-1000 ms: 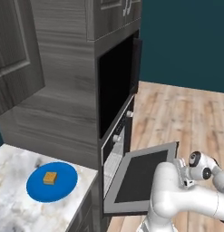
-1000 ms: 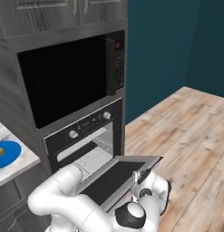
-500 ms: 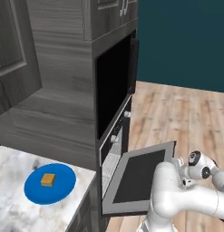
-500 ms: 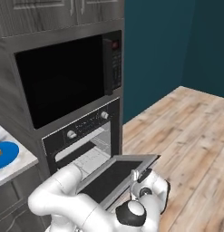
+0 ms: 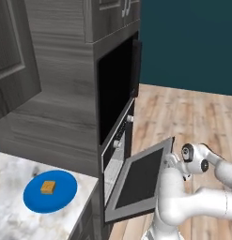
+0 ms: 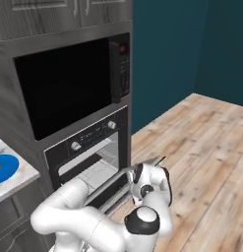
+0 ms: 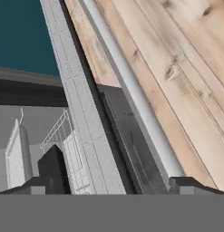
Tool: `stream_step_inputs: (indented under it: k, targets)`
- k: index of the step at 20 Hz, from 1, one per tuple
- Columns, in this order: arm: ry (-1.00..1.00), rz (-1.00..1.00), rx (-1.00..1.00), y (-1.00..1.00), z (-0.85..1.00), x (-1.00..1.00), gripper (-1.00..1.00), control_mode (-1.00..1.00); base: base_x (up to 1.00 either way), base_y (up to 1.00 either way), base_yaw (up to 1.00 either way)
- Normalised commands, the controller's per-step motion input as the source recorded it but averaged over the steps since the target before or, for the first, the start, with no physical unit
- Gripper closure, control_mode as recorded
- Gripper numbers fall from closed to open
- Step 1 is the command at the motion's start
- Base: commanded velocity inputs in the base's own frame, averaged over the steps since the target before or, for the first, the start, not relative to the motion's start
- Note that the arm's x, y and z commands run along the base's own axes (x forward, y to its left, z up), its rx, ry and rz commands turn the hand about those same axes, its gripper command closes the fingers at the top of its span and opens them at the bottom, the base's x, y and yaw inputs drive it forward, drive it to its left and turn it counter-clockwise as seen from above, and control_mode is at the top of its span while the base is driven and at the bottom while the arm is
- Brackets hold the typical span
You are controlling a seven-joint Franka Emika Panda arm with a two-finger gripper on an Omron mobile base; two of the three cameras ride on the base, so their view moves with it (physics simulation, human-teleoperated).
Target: Take the baked cake out of the oven and place it on the plate for cooling. Then close the oven door.
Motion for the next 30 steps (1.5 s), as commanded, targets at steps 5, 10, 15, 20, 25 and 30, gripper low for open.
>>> stream_step_inputs:
  k: [5, 10, 15, 20, 25, 30]
  targets:
    - [0.51, 0.62, 0.13, 0.85, 0.92, 0.31, -1.0, -1.0, 0.0, 0.0, 0.0]
    - [0.64, 0.61, 0.3, 0.68, 0.61, 0.62, -1.0, -1.0, 0.0, 0.0, 0.0]
    - [0.67, 0.6, 0.41, 0.52, 0.25, 0.93, -1.0, -1.0, 0.0, 0.0, 0.0]
    - [0.64, 0.57, 0.38, 0.34, 0.0, 1.0, -1.0, -1.0, 0.0, 0.0, 0.0]
    - [0.56, 0.47, 0.29, 0.16, -0.12, 0.87, -1.0, -1.0, 0.0, 0.0, 0.0]
    - [0.56, 0.39, 0.27, 0.02, -0.21, 0.53, -1.0, -1.0, 0.0, 0.0, 0.0]
